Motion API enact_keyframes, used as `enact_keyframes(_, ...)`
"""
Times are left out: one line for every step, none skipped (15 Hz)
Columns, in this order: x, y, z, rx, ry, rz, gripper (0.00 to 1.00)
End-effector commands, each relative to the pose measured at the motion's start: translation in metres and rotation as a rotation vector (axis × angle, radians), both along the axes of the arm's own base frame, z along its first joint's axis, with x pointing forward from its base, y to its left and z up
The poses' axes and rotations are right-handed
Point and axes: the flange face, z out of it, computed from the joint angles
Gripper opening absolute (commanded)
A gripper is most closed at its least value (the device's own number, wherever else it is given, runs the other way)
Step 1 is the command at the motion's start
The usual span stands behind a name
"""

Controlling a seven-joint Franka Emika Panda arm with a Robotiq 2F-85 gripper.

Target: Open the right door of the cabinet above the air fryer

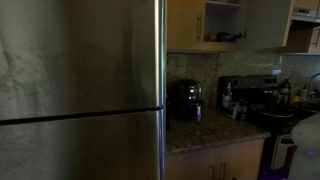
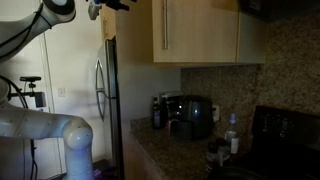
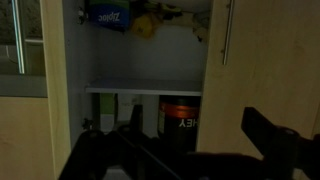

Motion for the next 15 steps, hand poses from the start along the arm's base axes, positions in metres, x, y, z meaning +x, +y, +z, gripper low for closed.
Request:
enact_keyframes(-0.002, 0.000, 0.001, 0.003, -0.001, -0.001, 1.00)
enact_keyframes(0.010, -0.004, -0.001, -0.008, 0.043, -0.009, 1.00)
enact_keyframes(0.027, -0.008, -0.002, 0.002, 0.080, -0.003, 1.00)
enact_keyframes(0.039, -0.011, -0.001, 0.024, 0.101, -0.006, 1.00)
enact_keyframes(0.055, -0.012, 0.002, 0.021, 0.132, -0.012, 1.00)
enact_keyframes(0.070, -0.013, 0.003, 0.013, 0.162, -0.024, 1.00)
enact_keyframes(0.084, -0.015, 0.006, 0.003, 0.181, -0.056, 1.00)
enact_keyframes(0.096, -0.018, 0.009, 0.003, 0.193, -0.088, 1.00)
enact_keyframes(0.106, -0.022, 0.012, 0.007, 0.197, -0.120, 1.00)
enact_keyframes(0.086, -0.013, -0.001, 0.009, 0.167, -0.045, 1.00)
enact_keyframes(0.099, -0.015, 0.001, 0.008, 0.180, -0.067, 1.00)
enact_keyframes(0.107, -0.017, 0.004, 0.006, 0.188, -0.081, 1.00)
enact_keyframes(0.111, -0.019, 0.006, 0.005, 0.190, -0.090, 1.00)
enact_keyframes(0.114, -0.025, 0.001, -0.003, 0.211, -0.116, 1.00)
enact_keyframes(0.115, -0.041, -0.004, 0.026, 0.218, -0.147, 1.00)
